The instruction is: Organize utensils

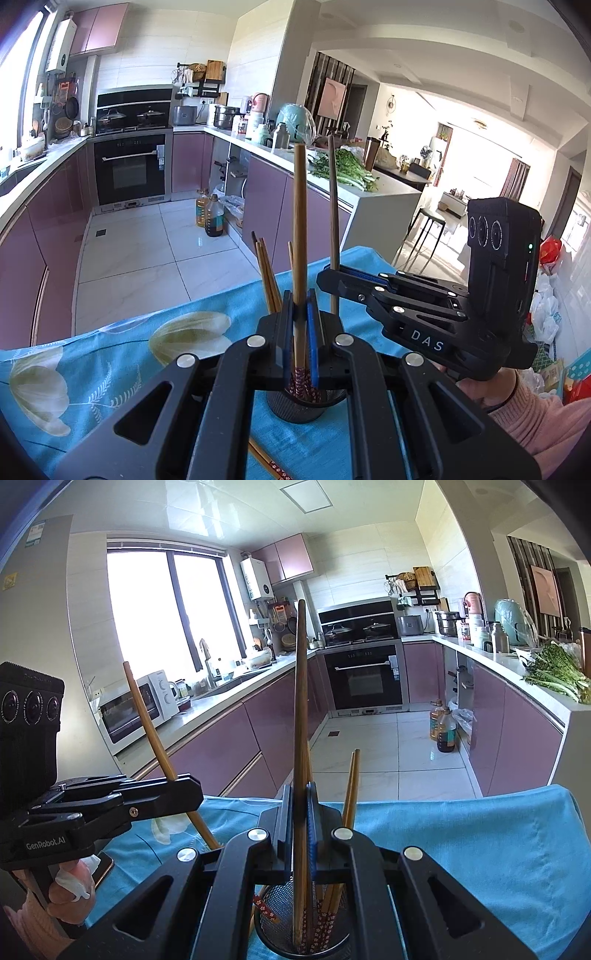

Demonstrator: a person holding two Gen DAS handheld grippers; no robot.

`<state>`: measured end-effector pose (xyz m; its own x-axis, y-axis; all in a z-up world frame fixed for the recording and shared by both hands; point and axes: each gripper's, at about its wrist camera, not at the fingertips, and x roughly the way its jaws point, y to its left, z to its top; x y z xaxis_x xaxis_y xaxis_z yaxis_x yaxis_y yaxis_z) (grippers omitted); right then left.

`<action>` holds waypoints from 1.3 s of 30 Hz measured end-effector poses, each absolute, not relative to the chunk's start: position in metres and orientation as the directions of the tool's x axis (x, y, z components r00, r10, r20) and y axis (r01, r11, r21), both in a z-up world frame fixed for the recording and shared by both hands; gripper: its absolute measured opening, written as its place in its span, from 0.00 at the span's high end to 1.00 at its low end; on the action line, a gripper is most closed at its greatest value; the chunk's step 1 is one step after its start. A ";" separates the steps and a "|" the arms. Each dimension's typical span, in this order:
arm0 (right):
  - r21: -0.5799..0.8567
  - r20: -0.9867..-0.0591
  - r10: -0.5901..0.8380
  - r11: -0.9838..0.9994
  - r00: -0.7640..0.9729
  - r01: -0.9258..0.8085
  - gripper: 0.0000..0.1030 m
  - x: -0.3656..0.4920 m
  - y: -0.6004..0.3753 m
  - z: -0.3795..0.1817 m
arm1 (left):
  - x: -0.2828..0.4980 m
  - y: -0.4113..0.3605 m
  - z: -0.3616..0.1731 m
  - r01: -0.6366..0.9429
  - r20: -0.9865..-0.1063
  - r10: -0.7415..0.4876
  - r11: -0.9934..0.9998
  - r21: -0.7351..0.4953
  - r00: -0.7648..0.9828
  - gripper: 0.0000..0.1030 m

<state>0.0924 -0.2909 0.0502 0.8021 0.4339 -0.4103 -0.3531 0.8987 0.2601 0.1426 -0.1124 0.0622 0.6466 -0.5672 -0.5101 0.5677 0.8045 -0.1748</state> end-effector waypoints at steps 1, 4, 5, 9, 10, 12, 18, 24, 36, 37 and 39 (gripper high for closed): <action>0.260 -0.413 0.433 0.899 0.801 -0.352 0.94 0.093 -0.290 0.049 | 0.141 -0.113 0.062 0.566 -0.515 -0.563 0.806 -0.172 0.646 0.93; 0.258 -0.421 0.428 0.902 0.799 -0.347 0.94 0.095 -0.288 0.045 | 0.140 -0.116 0.061 0.567 -0.526 -0.558 0.807 -0.166 0.641 0.93; 0.260 -0.424 0.429 0.901 0.798 -0.346 0.94 0.097 -0.288 0.045 | 0.140 -0.117 0.061 0.567 -0.531 -0.555 0.808 -0.161 0.641 0.93; 0.254 -0.431 0.419 0.906 0.799 -0.338 0.94 0.096 -0.287 0.042 | 0.138 -0.120 0.060 0.572 -0.550 -0.547 0.807 -0.146 0.631 0.93; 0.253 -0.433 0.417 0.907 0.799 -0.336 0.94 0.096 -0.287 0.041 | 0.138 -0.121 0.059 0.574 -0.555 -0.546 0.806 -0.144 0.627 0.93; 0.255 -0.439 0.416 0.908 0.796 -0.333 0.94 0.096 -0.287 0.039 | 0.140 -0.125 0.058 0.578 -0.566 -0.543 0.804 -0.139 0.620 0.93; 0.253 -0.460 0.413 0.910 0.786 -0.329 0.94 0.099 -0.283 0.031 | 0.149 -0.129 0.058 0.587 -0.591 -0.540 0.798 -0.134 0.599 0.93; 0.261 -0.485 0.413 0.910 0.771 -0.323 0.94 0.103 -0.284 0.021 | 0.154 -0.134 0.055 0.589 -0.621 -0.528 0.798 -0.129 0.579 0.93; 0.260 -0.537 0.410 0.912 0.737 -0.318 0.94 0.108 -0.281 0.003 | 0.171 -0.142 0.040 0.590 -0.677 -0.508 0.797 -0.134 0.533 0.93; 0.260 -0.544 0.409 0.912 0.733 -0.316 0.94 0.110 -0.280 0.002 | 0.173 -0.143 0.039 0.588 -0.680 -0.507 0.797 -0.135 0.530 0.93; 0.258 -0.553 0.406 0.914 0.727 -0.313 0.94 0.109 -0.280 -0.001 | 0.180 -0.144 0.037 0.585 -0.684 -0.506 0.799 -0.142 0.526 0.93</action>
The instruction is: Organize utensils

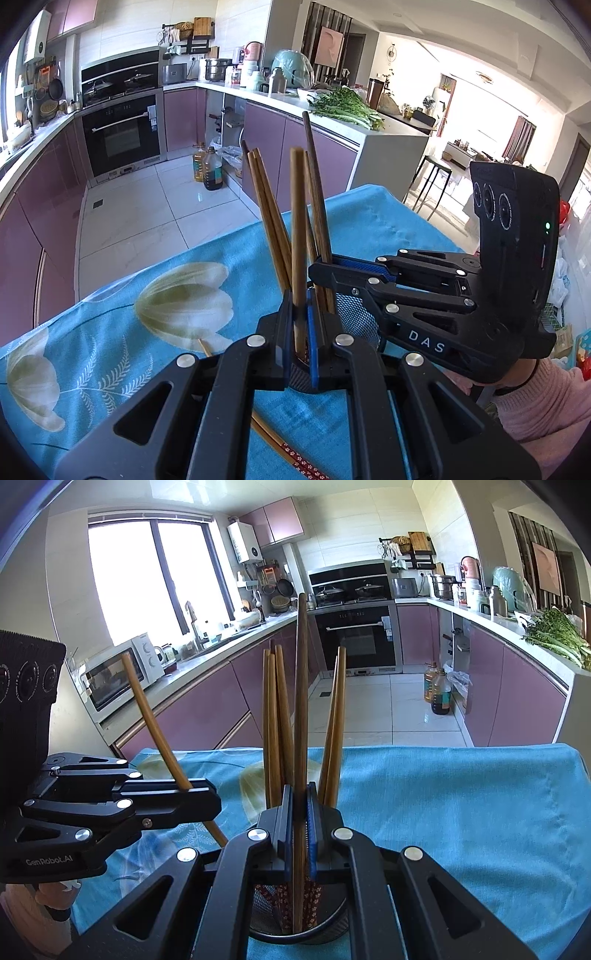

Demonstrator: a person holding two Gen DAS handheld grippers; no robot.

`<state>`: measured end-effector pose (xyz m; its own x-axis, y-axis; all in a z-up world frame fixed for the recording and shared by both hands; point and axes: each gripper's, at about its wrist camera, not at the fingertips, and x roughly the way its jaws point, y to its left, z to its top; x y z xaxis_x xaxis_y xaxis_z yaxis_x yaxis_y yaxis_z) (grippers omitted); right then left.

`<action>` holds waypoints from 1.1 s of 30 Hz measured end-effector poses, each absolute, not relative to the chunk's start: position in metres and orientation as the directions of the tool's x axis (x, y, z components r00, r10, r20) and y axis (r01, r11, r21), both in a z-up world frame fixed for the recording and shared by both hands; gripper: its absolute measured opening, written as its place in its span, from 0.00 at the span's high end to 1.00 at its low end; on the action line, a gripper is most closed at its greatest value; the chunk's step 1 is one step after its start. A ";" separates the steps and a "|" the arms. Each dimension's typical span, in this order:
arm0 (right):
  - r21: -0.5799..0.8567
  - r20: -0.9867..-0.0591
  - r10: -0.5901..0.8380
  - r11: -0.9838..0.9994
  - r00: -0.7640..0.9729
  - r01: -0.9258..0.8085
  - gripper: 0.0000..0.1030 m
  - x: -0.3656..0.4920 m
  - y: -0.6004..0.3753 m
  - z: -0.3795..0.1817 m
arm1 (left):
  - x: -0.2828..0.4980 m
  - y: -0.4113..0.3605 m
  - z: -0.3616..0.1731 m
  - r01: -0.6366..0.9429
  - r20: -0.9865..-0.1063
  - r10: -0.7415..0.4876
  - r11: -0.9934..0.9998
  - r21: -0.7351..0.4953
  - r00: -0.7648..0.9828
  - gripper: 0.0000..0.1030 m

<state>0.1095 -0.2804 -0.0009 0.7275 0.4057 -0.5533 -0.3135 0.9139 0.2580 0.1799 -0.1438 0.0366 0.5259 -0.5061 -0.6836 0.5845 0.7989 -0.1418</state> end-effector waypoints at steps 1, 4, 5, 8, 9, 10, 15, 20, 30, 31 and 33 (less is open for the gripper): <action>0.258 -0.556 0.405 0.914 0.726 -0.313 0.94 0.111 -0.280 -0.001 | 0.183 -0.144 0.035 0.582 -0.685 -0.505 0.800 -0.143 0.526 0.93; 0.258 -0.560 0.404 0.915 0.724 -0.311 0.94 0.112 -0.281 -0.003 | 0.187 -0.145 0.032 0.571 -0.684 -0.495 0.809 -0.138 0.537 0.92; 0.261 -0.560 0.405 0.914 0.723 -0.310 0.94 0.112 -0.281 -0.003 | 0.187 -0.145 0.031 0.571 -0.683 -0.495 0.809 -0.137 0.537 0.92; 0.261 -0.561 0.403 0.915 0.723 -0.308 0.94 0.112 -0.281 -0.004 | 0.192 -0.145 0.029 0.562 -0.684 -0.491 0.815 -0.141 0.540 0.92; 0.262 -0.561 0.403 0.915 0.723 -0.307 0.94 0.112 -0.281 -0.004 | 0.195 -0.145 0.028 0.558 -0.684 -0.489 0.817 -0.143 0.541 0.92; 0.262 -0.560 0.403 0.915 0.724 -0.306 0.94 0.112 -0.281 -0.003 | 0.197 -0.145 0.026 0.552 -0.684 -0.488 0.821 -0.147 0.543 0.92; 0.266 -0.556 0.399 0.916 0.729 -0.299 0.94 0.110 -0.283 -0.003 | 0.199 -0.140 0.019 0.537 -0.680 -0.488 0.828 -0.161 0.548 0.89; 0.258 -0.542 0.386 0.922 0.747 -0.289 0.83 0.106 -0.286 0.000 | 0.196 -0.133 0.017 0.523 -0.669 -0.478 0.838 -0.154 0.569 0.87; 0.220 -0.494 0.374 0.927 0.785 -0.304 0.77 0.085 -0.290 0.015 | 0.167 -0.107 0.026 0.478 -0.596 -0.452 0.869 -0.127 0.664 0.77; 0.218 -0.488 0.383 0.924 0.784 -0.316 0.77 0.080 -0.290 0.017 | 0.163 -0.103 0.027 0.473 -0.586 -0.448 0.872 -0.123 0.675 0.73; 0.215 -0.479 0.408 0.913 0.777 -0.347 0.77 0.070 -0.289 0.021 | 0.153 -0.095 0.028 0.464 -0.571 -0.442 0.878 -0.117 0.692 0.69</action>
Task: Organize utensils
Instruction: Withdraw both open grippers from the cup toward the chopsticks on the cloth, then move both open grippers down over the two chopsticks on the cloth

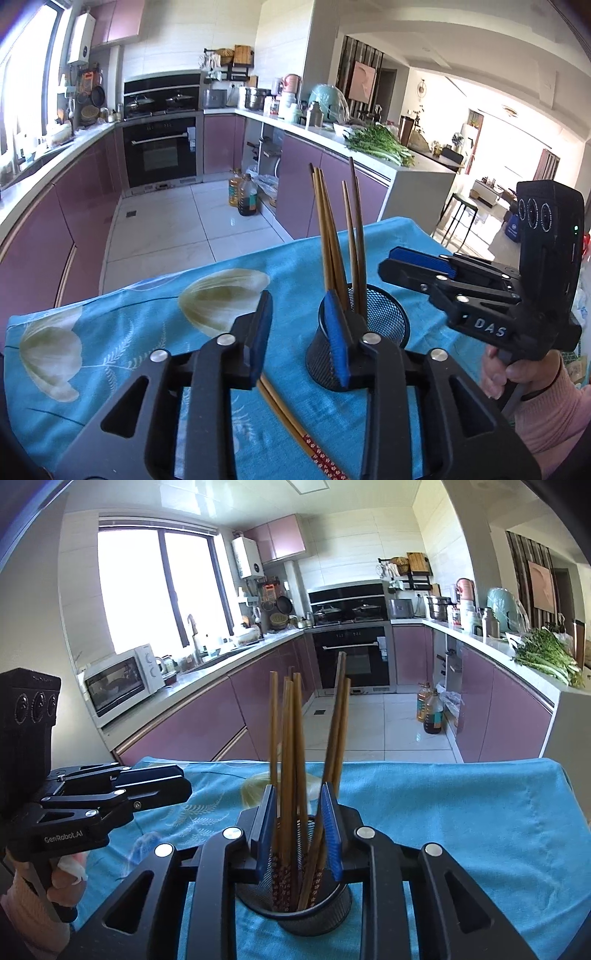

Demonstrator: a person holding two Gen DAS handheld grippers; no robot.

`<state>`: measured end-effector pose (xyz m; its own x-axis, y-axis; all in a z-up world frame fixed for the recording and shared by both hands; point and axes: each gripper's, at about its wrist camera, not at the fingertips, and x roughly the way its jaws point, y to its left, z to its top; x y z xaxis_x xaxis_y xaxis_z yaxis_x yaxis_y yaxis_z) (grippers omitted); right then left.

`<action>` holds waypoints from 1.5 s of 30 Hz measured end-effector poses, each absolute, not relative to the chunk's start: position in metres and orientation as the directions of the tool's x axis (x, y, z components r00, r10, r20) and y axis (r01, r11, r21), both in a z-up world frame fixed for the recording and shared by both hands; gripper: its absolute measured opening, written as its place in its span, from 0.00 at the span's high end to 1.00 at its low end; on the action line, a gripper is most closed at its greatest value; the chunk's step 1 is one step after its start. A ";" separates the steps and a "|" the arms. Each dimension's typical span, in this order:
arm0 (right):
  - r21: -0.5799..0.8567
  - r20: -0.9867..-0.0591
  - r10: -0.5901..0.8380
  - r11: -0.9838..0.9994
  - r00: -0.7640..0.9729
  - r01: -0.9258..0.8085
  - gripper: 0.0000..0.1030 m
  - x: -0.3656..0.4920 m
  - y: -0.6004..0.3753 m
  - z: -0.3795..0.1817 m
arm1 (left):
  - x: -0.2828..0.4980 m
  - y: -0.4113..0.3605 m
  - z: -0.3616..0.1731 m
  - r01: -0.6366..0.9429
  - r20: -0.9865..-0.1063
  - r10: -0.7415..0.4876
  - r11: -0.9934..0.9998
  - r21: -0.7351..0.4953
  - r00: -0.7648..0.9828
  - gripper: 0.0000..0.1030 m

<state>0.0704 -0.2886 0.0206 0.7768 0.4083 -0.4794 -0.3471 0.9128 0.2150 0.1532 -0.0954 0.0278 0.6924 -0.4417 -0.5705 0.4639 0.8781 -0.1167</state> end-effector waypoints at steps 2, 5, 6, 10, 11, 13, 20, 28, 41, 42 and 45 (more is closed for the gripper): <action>0.208 -0.474 0.435 0.900 0.765 -0.382 0.77 0.059 -0.285 0.022 | 0.142 -0.087 0.025 0.457 -0.562 -0.433 0.883 -0.107 0.705 0.65; 0.205 -0.485 0.480 0.875 0.731 -0.439 0.77 0.043 -0.278 0.018 | 0.125 -0.077 0.016 0.439 -0.563 -0.408 0.894 -0.087 0.719 0.59; 0.202 -0.492 0.488 0.869 0.720 -0.451 0.77 0.040 -0.275 0.015 | 0.121 -0.074 0.011 0.434 -0.570 -0.401 0.897 -0.084 0.718 0.58; 0.218 -0.554 0.520 0.844 0.651 -0.489 0.77 0.032 -0.260 -0.008 | 0.109 -0.060 -0.010 0.397 -0.601 -0.370 0.913 -0.095 0.708 0.53; 0.225 -0.572 0.523 0.841 0.632 -0.492 0.77 0.032 -0.255 -0.016 | 0.108 -0.056 -0.017 0.382 -0.612 -0.360 0.919 -0.100 0.705 0.52; 0.249 -0.608 0.530 0.834 0.591 -0.493 0.77 0.033 -0.247 -0.031 | 0.106 -0.049 -0.029 0.354 -0.634 -0.334 0.930 -0.100 0.698 0.51; 0.285 -0.684 0.533 0.824 0.499 -0.490 0.77 0.027 -0.218 -0.070 | 0.101 -0.038 -0.067 0.299 -0.692 -0.280 0.949 -0.097 0.666 0.50; 0.289 -0.715 0.518 0.831 0.470 -0.476 0.77 0.025 -0.211 -0.080 | 0.098 -0.035 -0.085 0.267 -0.715 -0.258 0.958 -0.103 0.650 0.50; 0.284 -0.738 0.489 0.850 0.464 -0.444 0.79 0.016 -0.210 -0.091 | 0.092 -0.037 -0.090 0.268 -0.721 -0.264 0.957 -0.112 0.640 0.50; 0.282 -0.740 0.486 0.851 0.465 -0.442 0.79 0.016 -0.210 -0.091 | 0.092 -0.037 -0.090 0.269 -0.721 -0.265 0.956 -0.113 0.640 0.50; 0.294 -0.740 0.488 0.854 0.464 -0.429 0.79 0.017 -0.214 -0.091 | 0.091 -0.038 -0.091 0.274 -0.722 -0.268 0.955 -0.113 0.638 0.50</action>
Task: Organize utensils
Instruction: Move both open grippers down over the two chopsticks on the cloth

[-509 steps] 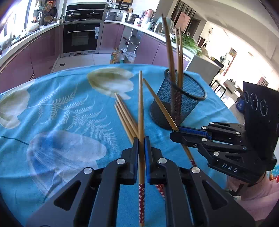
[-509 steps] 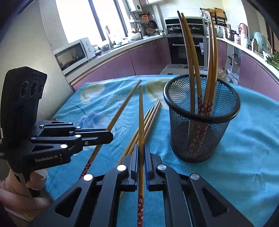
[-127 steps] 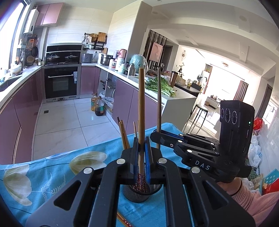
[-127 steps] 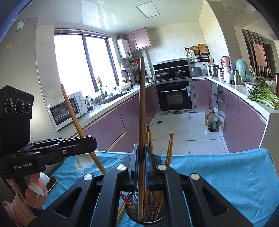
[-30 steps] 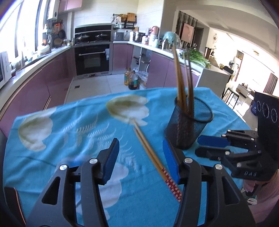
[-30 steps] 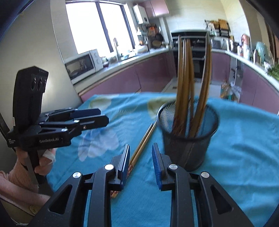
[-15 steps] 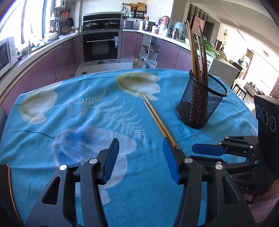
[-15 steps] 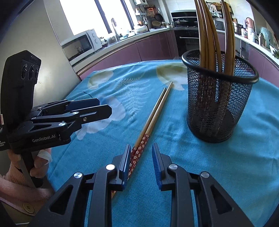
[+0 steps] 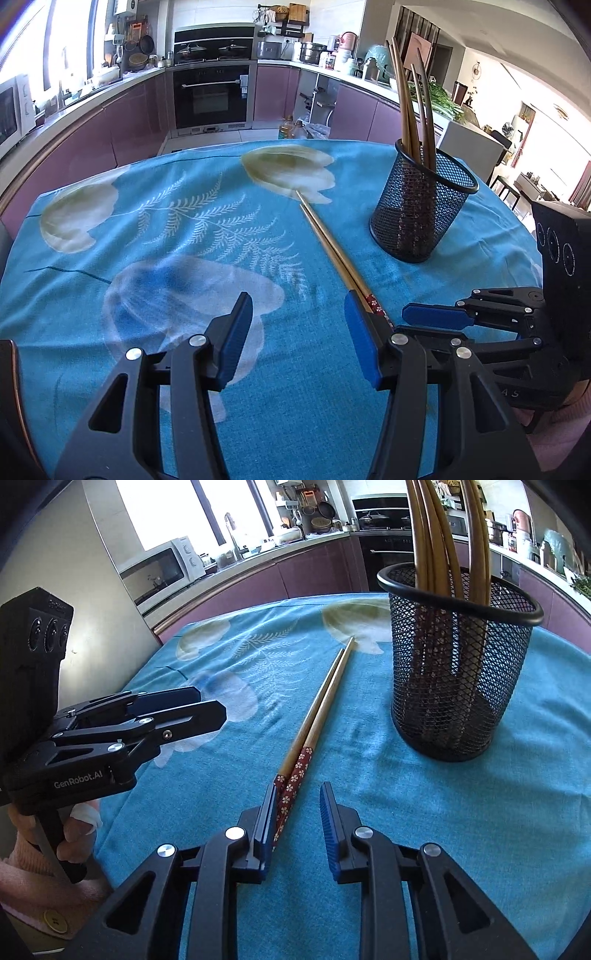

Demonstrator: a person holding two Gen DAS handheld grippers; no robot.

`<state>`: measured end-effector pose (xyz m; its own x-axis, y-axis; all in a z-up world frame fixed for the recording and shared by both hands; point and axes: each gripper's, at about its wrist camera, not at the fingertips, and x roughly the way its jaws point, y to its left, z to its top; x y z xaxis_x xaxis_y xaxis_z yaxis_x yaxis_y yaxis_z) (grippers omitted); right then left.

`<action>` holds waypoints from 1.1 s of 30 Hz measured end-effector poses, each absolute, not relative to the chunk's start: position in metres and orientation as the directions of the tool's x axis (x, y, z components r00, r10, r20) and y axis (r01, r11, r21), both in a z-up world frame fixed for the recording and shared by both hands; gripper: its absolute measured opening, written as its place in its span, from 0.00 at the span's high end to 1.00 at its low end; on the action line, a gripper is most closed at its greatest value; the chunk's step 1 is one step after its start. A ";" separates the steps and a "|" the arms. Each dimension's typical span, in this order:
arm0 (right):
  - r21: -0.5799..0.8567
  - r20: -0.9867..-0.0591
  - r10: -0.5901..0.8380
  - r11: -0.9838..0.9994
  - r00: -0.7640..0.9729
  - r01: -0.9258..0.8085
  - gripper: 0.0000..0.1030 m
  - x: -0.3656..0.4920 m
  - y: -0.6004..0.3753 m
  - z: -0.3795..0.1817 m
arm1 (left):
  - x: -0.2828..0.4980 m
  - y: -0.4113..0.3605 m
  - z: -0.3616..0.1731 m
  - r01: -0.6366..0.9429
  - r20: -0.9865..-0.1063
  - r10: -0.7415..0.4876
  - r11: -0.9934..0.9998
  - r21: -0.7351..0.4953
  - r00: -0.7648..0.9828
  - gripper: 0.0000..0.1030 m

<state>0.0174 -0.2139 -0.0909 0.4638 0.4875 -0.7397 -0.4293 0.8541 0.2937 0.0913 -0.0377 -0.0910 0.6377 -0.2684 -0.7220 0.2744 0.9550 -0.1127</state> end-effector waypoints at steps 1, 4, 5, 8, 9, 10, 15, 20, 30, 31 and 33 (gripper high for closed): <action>0.301 -0.739 0.490 0.854 0.462 -0.423 0.79 0.018 -0.215 -0.091 | 0.091 -0.038 -0.092 0.276 -0.723 -0.269 0.954 -0.112 0.637 0.50; 0.313 -0.739 0.490 0.857 0.462 -0.408 0.80 0.018 -0.219 -0.091 | 0.091 -0.041 -0.093 0.282 -0.724 -0.273 0.953 -0.112 0.633 0.50; 0.314 -0.739 0.489 0.858 0.463 -0.406 0.80 0.018 -0.220 -0.091 | 0.091 -0.042 -0.093 0.284 -0.724 -0.274 0.952 -0.112 0.632 0.50; 0.315 -0.741 0.485 0.862 0.465 -0.397 0.80 0.017 -0.222 -0.091 | 0.092 -0.045 -0.095 0.292 -0.725 -0.279 0.950 -0.112 0.629 0.50; 0.314 -0.742 0.484 0.863 0.465 -0.397 0.80 0.017 -0.223 -0.091 | 0.092 -0.046 -0.095 0.295 -0.726 -0.282 0.949 -0.113 0.627 0.50; 0.312 -0.743 0.482 0.863 0.464 -0.397 0.80 0.017 -0.223 -0.091 | 0.093 -0.048 -0.096 0.299 -0.727 -0.283 0.948 -0.112 0.625 0.50; 0.308 -0.748 0.478 0.864 0.460 -0.397 0.80 0.018 -0.222 -0.089 | 0.094 -0.053 -0.100 0.309 -0.733 -0.286 0.945 -0.109 0.617 0.50; 0.306 -0.749 0.479 0.863 0.457 -0.403 0.80 0.024 -0.219 -0.086 | 0.096 -0.054 -0.102 0.310 -0.737 -0.285 0.945 -0.108 0.613 0.50; 0.267 -0.740 0.455 0.875 0.496 -0.404 0.80 0.061 -0.201 -0.082 | 0.098 -0.054 -0.105 0.303 -0.743 -0.275 0.947 -0.102 0.610 0.50; 0.264 -0.743 0.451 0.877 0.495 -0.402 0.81 0.065 -0.200 -0.083 | 0.098 -0.054 -0.105 0.303 -0.744 -0.273 0.948 -0.100 0.610 0.50; 0.262 -0.751 0.442 0.882 0.491 -0.392 0.82 0.069 -0.199 -0.087 | 0.099 -0.054 -0.105 0.304 -0.745 -0.273 0.948 -0.099 0.609 0.50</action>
<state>0.0693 -0.1993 -0.0872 0.4908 0.4418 -0.7510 -0.3923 0.8816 0.2623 0.0987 -0.0537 -0.1054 0.6085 -0.2729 -0.7451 0.3036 0.9476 -0.0991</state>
